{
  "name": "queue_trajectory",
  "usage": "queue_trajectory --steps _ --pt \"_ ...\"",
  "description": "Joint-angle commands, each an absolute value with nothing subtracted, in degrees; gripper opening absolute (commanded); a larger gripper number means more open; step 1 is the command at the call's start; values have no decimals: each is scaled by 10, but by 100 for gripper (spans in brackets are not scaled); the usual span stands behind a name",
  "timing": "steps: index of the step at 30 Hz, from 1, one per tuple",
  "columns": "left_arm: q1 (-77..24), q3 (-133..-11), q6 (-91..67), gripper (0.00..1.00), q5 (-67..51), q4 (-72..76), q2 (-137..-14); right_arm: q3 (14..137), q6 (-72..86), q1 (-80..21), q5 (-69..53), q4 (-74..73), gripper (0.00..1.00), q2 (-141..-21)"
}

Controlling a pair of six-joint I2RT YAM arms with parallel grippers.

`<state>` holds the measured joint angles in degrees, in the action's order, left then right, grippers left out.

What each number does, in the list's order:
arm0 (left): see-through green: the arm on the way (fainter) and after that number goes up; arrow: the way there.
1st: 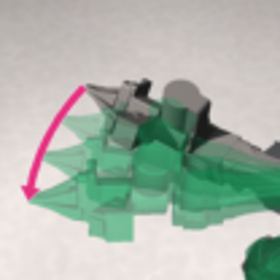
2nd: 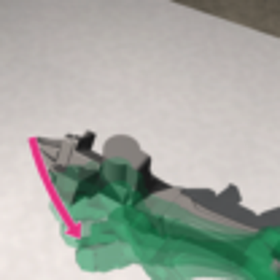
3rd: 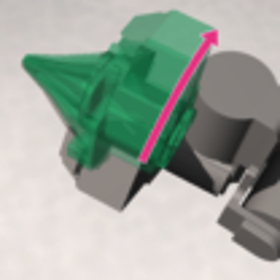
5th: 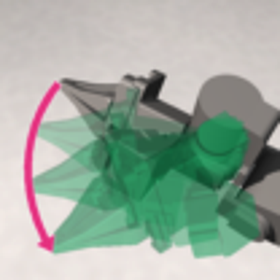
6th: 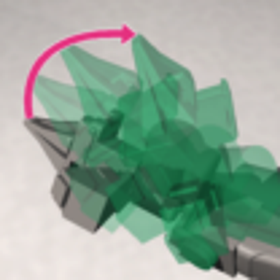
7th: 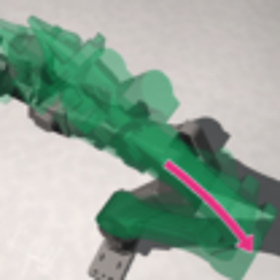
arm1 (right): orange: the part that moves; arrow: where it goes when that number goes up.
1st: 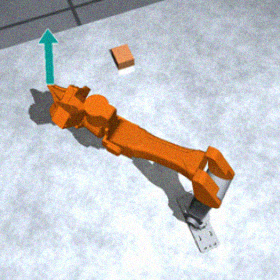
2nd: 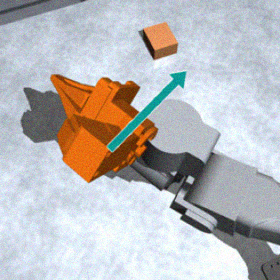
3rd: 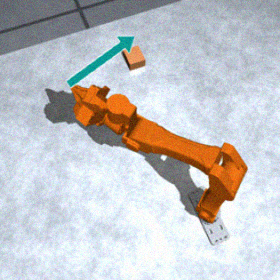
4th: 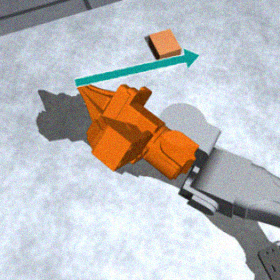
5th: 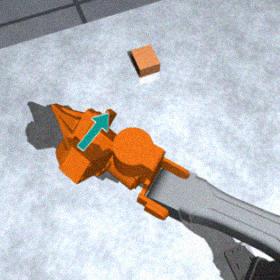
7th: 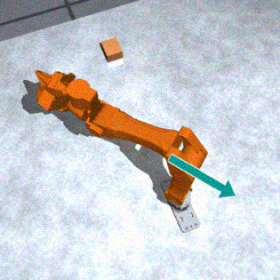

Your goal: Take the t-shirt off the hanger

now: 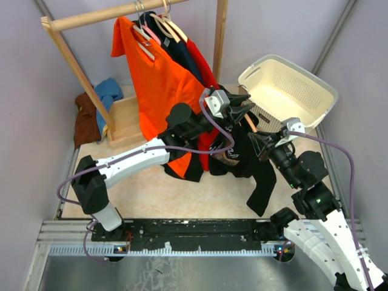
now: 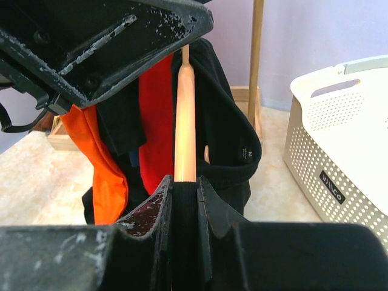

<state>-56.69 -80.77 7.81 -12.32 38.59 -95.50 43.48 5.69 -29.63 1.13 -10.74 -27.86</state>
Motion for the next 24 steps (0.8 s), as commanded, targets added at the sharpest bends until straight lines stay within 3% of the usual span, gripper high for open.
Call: queue_trajectory --steps 1,8,10,12,16,19,23,24 --pt "-574 -827 70 36 -136 406 -965 447 59 -302 -3 -33 0 -275" --pt "-574 -841 56 30 -130 415 -973 450 59 -302 -6 -40 0 -279" --pt "-574 -847 52 20 -124 415 -975 451 59 -302 -6 -42 0 -279" --pt "-574 -854 46 1 -115 415 -980 454 59 -303 -6 -46 0 -281" --pt "-574 -874 46 0 -102 404 -987 467 64 -302 -5 -58 1 -290" --pt "-574 -885 54 0 -91 397 -986 482 70 -302 2 -67 19 -297" --pt "-573 -927 73 0 -71 370 -995 519 70 -302 16 -95 61 -315" --pt "-572 -946 78 0 -64 358 -1001 534 69 -302 22 -107 81 -322"
